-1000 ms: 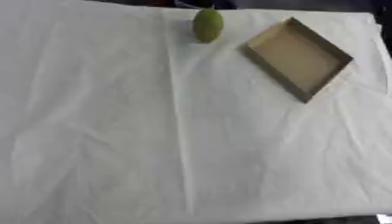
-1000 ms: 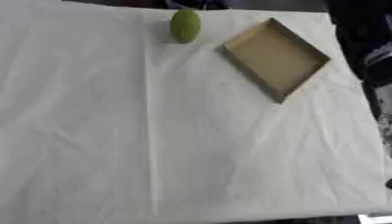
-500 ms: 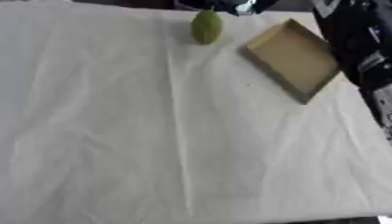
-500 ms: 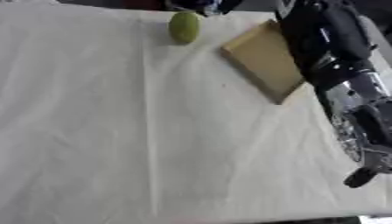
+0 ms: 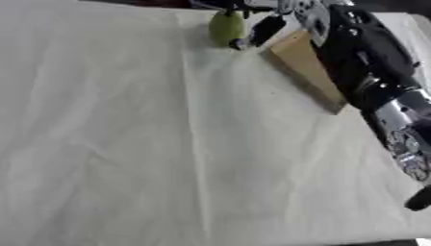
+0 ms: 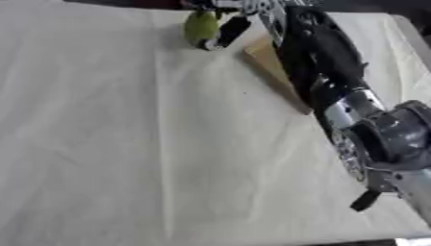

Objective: Pick up objects on the table and place them in the box.

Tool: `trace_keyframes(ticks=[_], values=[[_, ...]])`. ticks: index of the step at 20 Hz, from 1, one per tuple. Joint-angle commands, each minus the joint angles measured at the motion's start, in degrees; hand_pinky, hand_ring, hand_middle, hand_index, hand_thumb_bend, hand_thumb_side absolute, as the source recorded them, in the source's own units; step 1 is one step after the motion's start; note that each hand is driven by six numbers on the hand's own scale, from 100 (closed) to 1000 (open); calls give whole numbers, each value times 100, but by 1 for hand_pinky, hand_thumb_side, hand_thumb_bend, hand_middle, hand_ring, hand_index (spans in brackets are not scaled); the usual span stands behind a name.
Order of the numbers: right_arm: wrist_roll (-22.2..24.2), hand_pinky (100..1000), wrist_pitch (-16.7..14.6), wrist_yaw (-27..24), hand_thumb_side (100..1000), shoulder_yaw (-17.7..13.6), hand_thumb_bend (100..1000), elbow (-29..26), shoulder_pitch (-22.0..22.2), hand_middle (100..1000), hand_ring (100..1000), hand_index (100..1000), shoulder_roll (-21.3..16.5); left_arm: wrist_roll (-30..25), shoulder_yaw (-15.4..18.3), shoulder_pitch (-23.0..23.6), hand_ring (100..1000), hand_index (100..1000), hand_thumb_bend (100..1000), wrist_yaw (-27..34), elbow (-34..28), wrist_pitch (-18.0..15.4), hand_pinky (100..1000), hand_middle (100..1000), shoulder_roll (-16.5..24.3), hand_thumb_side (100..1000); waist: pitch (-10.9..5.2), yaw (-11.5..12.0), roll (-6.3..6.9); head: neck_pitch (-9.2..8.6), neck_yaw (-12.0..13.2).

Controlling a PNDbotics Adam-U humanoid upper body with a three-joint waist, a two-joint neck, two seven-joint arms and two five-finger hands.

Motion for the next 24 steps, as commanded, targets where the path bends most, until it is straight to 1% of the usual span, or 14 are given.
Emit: trace_keyframes(ticks=[1,7,8,11,14,17,20,24], values=[[-133,746,2,91,632,-70,349,1,-162,889,763,896,-48,-29,8,-49,607,739,100,18,-113,-9,511,632,123,214,-98,9,48,-45,-20],[-415,746,115,144,605,-112,345,-73,-160,890,778,894,-33,-59,18,-39,606,738,100,31,-113,4,509,632,95,222,-72,26,38,-58,-8],[-474,746,126,135,602,-124,337,-132,-153,889,777,894,-42,-66,21,-37,606,738,100,32,-113,5,509,632,91,222,-66,32,37,-55,-6],[-575,742,123,-46,589,-172,323,-537,-147,883,771,888,-161,-74,37,-20,606,738,100,30,-113,6,509,631,90,223,-53,38,36,-37,24],[-562,742,242,-237,571,-245,321,-969,-165,881,769,887,-286,-82,36,-22,606,738,100,29,-113,8,508,631,95,224,-46,20,34,-40,44],[-526,744,434,-342,566,-343,320,-1212,-198,883,771,888,-339,-95,36,-26,605,737,100,28,-113,7,508,631,99,226,-26,18,33,-65,46],[-434,748,576,-337,567,-402,323,-1241,-231,887,777,890,-350,-95,47,-36,604,735,100,30,-113,4,507,630,95,226,12,61,27,-116,26],[-324,754,715,-236,561,-488,333,-1167,-250,896,791,893,-366,-89,60,-31,604,736,100,27,-113,-11,507,630,97,224,56,120,35,-243,-48]])
